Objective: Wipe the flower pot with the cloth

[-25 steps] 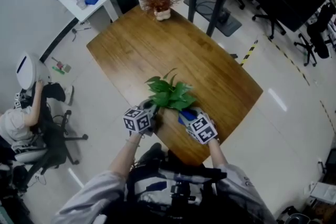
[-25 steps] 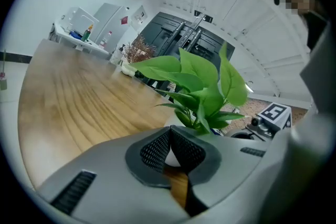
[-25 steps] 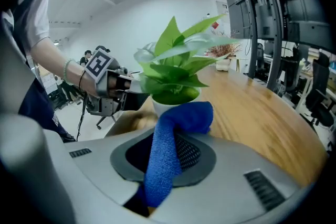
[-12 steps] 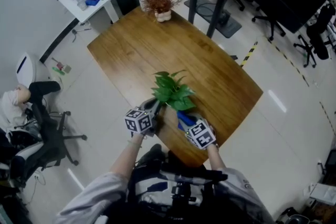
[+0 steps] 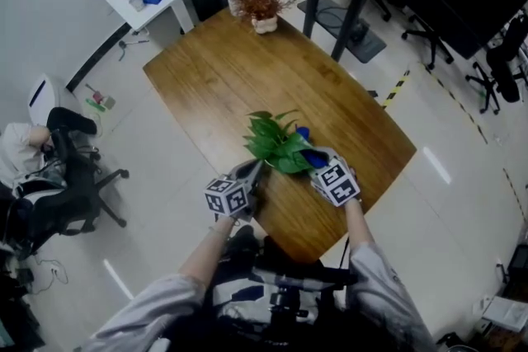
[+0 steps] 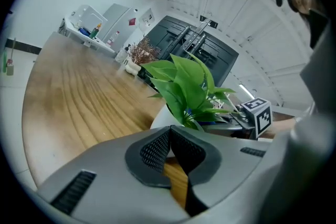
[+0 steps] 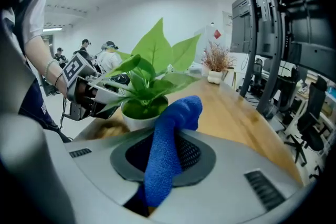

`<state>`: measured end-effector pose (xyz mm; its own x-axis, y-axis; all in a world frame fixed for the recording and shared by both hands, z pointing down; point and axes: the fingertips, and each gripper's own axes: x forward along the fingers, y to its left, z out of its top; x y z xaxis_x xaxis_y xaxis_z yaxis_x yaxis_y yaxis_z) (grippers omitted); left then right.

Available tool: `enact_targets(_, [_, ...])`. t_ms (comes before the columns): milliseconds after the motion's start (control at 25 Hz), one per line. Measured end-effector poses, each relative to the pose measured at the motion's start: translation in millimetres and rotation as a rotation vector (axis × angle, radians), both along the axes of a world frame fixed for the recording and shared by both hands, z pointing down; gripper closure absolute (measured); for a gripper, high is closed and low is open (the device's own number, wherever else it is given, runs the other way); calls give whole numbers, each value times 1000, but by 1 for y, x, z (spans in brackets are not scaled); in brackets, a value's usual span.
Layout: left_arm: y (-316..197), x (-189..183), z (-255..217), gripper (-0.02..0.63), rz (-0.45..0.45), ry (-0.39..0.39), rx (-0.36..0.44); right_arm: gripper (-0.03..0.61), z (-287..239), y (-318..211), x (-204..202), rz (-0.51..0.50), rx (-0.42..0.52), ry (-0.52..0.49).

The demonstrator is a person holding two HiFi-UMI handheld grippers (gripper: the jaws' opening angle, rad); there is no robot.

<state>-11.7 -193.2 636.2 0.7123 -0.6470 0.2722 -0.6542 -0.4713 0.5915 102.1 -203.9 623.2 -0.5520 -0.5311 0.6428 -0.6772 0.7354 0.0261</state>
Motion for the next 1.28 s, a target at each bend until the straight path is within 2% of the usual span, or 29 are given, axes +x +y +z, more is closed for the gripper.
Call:
enact_targets(160, [-6,-2,1,604,16,-13,-2,512,6,-3,-10,-44,-20,-10])
enact_targets(400, [-23,-13,3,604,36,-51,0,512,18,23,-21,-49,-67,-5])
enact_targets(800, [-53,-24,10,604,13,-90,-9,512,45,58,-59,-46,-150,-21])
enact_targets(1040, [-34,-35,4,604,-46,-36,-12,512,32,52,-26,34,-132,-8])
enact_targets(1160, [-20,-31,7,604,-24,-27,-17,512,22,33,-7,67,-88,-4])
enact_targets(1280, [-13,-22,7,604,2,-15,-15,512,12,10,-1,50,-35,0])
